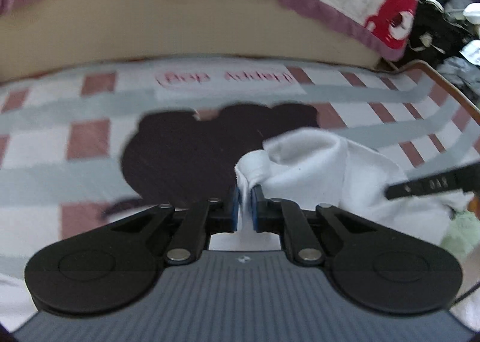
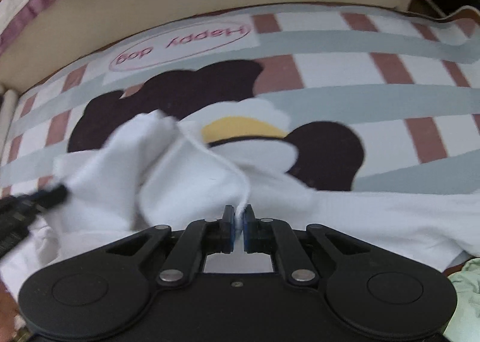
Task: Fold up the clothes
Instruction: 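Grasp the T-shirt edge with the right gripper beside the left gripper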
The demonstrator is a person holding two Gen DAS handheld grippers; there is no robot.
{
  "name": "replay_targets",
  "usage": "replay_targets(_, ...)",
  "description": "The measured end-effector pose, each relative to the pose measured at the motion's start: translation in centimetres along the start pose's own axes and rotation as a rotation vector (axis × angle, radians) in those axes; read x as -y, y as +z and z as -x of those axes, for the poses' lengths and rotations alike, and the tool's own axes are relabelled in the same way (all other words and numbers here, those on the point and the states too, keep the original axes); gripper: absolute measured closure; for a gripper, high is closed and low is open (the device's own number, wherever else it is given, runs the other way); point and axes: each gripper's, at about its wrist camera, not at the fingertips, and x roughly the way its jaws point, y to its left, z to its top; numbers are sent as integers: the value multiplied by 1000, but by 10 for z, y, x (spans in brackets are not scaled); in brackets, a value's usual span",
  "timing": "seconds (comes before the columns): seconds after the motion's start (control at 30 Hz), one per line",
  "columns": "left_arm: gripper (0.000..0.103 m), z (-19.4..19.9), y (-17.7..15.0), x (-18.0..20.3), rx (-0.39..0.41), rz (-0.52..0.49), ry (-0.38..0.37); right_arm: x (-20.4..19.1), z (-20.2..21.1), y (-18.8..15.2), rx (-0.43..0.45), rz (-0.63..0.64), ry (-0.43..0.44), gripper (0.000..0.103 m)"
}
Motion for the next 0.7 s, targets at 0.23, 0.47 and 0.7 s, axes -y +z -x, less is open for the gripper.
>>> replay_targets(0.23,95,14,44,-22,8,10,109,-6,21,6,127,15,85,95)
replay_targets(0.47,95,27,45,-36,48,-14,203,-14,22,9,173,66,2,95)
replay_targets(0.7,95,33,51,-54,98,-15,287,-18,30,10,251,103,-16,95)
